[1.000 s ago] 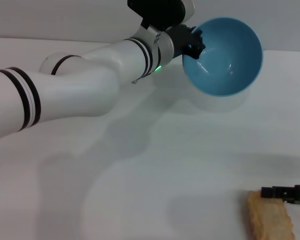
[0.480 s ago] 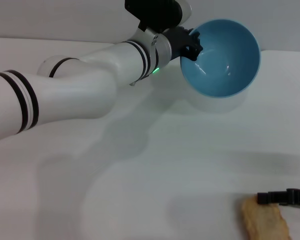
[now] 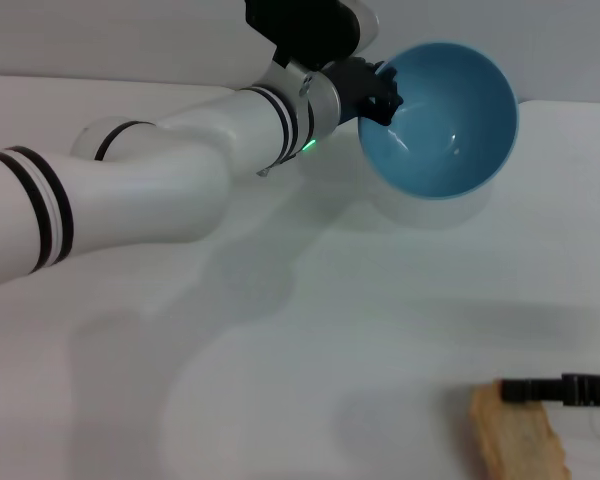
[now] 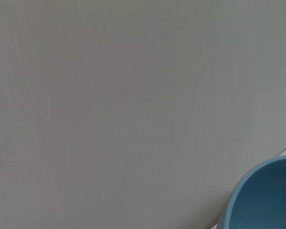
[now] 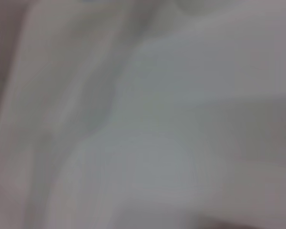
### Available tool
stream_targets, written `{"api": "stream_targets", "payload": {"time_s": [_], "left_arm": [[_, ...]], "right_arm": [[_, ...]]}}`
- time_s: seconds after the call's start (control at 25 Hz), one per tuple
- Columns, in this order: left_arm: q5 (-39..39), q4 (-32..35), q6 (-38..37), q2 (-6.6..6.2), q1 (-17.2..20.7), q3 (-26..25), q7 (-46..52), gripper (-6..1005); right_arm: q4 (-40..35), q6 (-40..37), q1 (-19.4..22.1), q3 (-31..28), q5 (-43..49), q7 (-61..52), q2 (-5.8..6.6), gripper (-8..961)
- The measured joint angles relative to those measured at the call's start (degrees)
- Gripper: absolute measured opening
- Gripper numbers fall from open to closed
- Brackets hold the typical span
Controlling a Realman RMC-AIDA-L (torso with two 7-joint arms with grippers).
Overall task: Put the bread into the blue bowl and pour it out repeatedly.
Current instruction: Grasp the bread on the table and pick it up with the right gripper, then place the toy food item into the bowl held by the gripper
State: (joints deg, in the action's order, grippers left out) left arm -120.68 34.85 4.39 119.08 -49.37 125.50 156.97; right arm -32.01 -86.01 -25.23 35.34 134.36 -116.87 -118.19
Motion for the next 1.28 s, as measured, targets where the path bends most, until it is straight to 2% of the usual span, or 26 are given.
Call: {"api": "stream_targets", "payload": {"time_s": [0.36, 0.68, 0.8, 0.96, 1.12, 1.28], "left_arm": [[0.02, 0.1, -2.6, 0.0, 0.25, -0.38, 0.0, -2], [0.0, 0.31, -14.84, -0.37, -0.57, -3.11, 0.0, -2], [0.0, 2.38, -18.97, -0.14, -0.37, -2.75, 0.0, -1], [0.86, 5.92, -22.0, -0.06, -0.23, 0.15, 0.0, -1], [1.48, 9.16, -26.31, -0.12, -0.34, 0.83, 0.0, -1], [1.57, 9.67, -26.53, -0.03, -0.5, 1.71, 0.0, -2]], "right_arm": [[-3.06, -5.75, 0.26, -0.01, -12.74, 8.15, 0.54, 190], [-12.71, -7.37, 2.93, -1.63, -29.17, 11.14, 0.68, 129], [-12.54, -6.38, 2.61, -3.48, -33.97, 11.59, 0.72, 120], [-11.61, -2.77, 1.56, -3.54, -35.9, 13.89, -0.04, 108], [-5.94, 0.05, -0.79, -3.15, -35.8, 16.79, 0.0, 103], [-1.9, 2.45, -2.11, -2.06, -35.42, 18.45, 0.04, 100]]}}
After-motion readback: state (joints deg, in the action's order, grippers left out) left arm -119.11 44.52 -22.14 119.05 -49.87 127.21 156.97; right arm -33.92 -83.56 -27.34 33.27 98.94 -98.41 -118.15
